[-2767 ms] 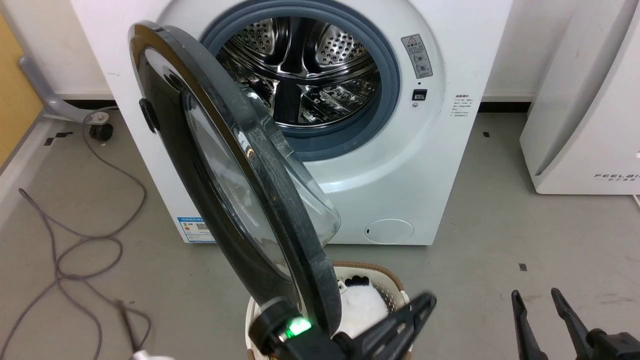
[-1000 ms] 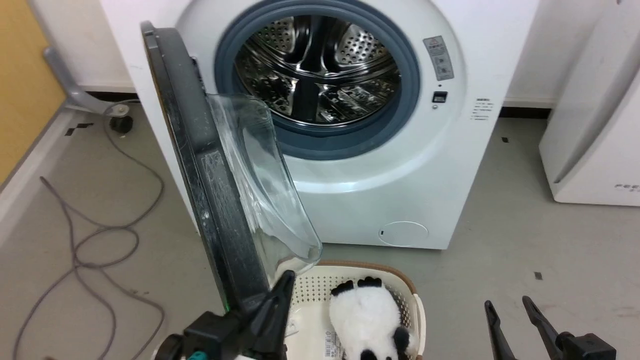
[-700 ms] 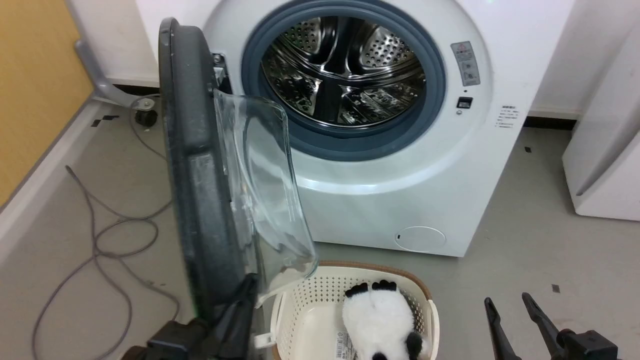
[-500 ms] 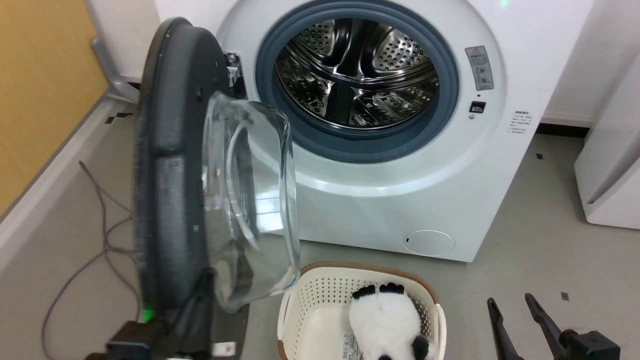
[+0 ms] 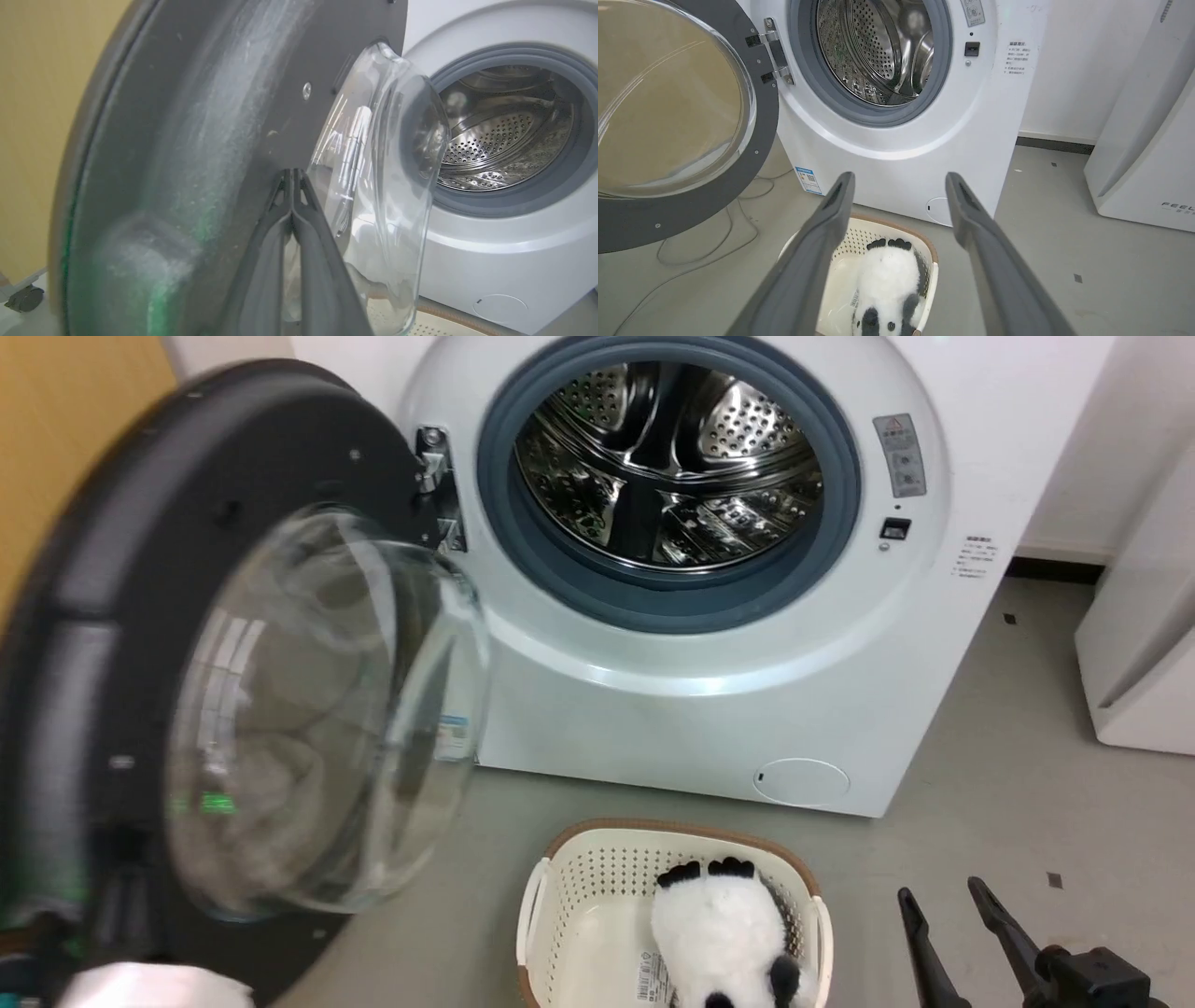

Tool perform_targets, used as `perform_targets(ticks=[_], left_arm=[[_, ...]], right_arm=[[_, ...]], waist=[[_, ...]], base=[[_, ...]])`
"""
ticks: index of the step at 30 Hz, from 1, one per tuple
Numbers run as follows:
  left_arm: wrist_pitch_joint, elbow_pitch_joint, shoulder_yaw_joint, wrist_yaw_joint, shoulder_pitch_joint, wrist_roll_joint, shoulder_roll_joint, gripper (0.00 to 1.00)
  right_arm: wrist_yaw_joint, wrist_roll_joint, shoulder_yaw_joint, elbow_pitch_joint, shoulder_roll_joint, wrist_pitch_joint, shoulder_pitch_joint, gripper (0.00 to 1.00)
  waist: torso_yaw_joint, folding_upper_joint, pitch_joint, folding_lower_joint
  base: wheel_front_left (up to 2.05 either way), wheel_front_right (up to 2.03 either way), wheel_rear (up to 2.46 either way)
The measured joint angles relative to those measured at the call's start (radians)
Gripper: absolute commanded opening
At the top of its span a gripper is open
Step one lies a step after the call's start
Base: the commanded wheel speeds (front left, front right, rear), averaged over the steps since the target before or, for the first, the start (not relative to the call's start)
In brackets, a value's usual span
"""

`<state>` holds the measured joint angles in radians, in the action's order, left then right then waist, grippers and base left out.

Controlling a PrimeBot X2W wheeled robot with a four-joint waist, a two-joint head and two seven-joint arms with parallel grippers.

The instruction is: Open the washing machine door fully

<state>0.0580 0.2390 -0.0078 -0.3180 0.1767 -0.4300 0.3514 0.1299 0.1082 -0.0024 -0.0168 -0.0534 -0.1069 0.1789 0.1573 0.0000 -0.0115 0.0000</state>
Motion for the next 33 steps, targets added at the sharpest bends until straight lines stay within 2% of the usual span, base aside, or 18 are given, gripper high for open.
perform_targets(ticks=[7,18,28,33], left_arm=[[0.108,-0.184,0.129,0.049,-0.055,-0.074,0.044,0.0],[0.187,-0.444,0.236,0.12,-0.159,-0.127,0.095,0.0],[0.198,-0.482,0.261,0.148,-0.141,-0.113,0.037,0.0],[0.198,-0.388,0.248,0.154,-0.078,-0.07,-0.026,0.0]], right_arm=[[0.0,0.0,0.001,-0.016,0.0,0.016,0.0,1.0],[0.0,0.0,0.0,-0.038,0.0,0.027,0.0,1.0],[0.0,0.012,-0.002,-0.033,0.0,0.027,0.0,1.0],[0.0,0.019,-0.008,-0.026,0.0,0.024,0.001,1.0]], waist=[[-0.022,0.0,0.015,0.0],[-0.042,0.0,0.029,0.0001],[-0.039,0.0,0.011,0.0001],[-0.042,0.0,-0.001,0.0]], base=[[0.0,0.0,0.0],[0.0,0.0,0.0],[0.0,0.0,0.0],[0.0,0.0,0.0]])
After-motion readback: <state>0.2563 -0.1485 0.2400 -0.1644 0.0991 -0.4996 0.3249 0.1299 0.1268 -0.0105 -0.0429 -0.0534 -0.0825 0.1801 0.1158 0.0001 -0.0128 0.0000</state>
